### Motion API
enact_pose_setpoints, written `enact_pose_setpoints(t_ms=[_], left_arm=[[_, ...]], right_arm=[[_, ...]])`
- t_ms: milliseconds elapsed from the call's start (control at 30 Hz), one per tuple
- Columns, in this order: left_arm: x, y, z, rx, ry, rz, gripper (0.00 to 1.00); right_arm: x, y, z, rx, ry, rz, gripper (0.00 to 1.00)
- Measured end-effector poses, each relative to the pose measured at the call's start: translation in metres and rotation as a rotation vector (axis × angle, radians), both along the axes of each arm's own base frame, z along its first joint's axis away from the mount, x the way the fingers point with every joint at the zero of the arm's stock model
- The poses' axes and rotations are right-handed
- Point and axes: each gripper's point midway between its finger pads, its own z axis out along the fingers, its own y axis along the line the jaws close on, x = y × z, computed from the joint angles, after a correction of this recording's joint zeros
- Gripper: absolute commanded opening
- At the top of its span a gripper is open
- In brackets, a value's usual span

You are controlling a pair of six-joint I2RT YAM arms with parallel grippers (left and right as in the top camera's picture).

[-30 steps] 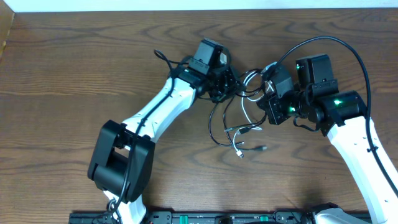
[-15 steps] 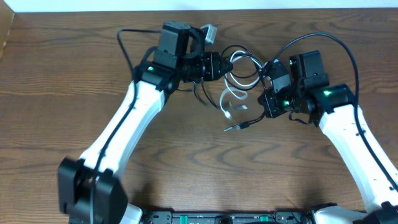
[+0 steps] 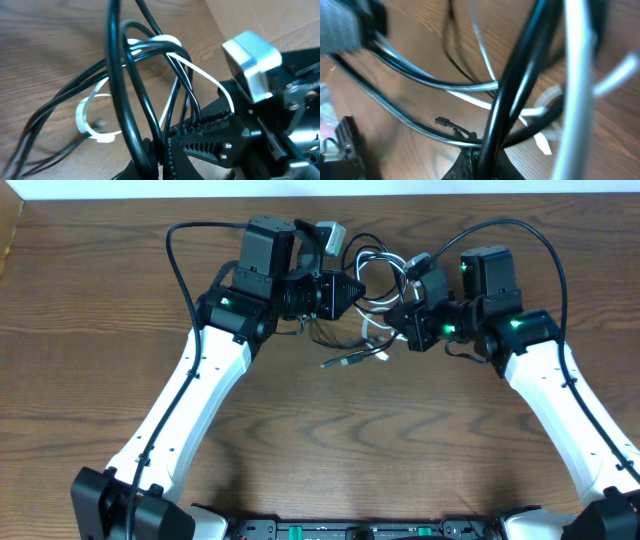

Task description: Untangle cables

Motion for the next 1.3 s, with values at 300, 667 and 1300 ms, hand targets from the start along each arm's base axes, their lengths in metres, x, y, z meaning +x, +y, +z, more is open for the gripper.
enact_pose_setpoints(t_ms=[300,667,1300], left_arm=[[-0.006,-0.003,0.001,0.009,-0.044,-0.070,0.08],[-0.014,0.012,-0.024,0.151,-0.049,-0.091,0.07],[-0.051,0.002,-0.025,0.103,-0.043,-0.306,0.08]], right_arm=[[-0.004,0.024,0.012,0.055,-0.018,0.036,0.52],[-0.008,-0.016,-0.007,0.018,0.100,-0.029,0.77],[0.006,-0.034,0.041,-0.055,-0.253,0.019,0.68]])
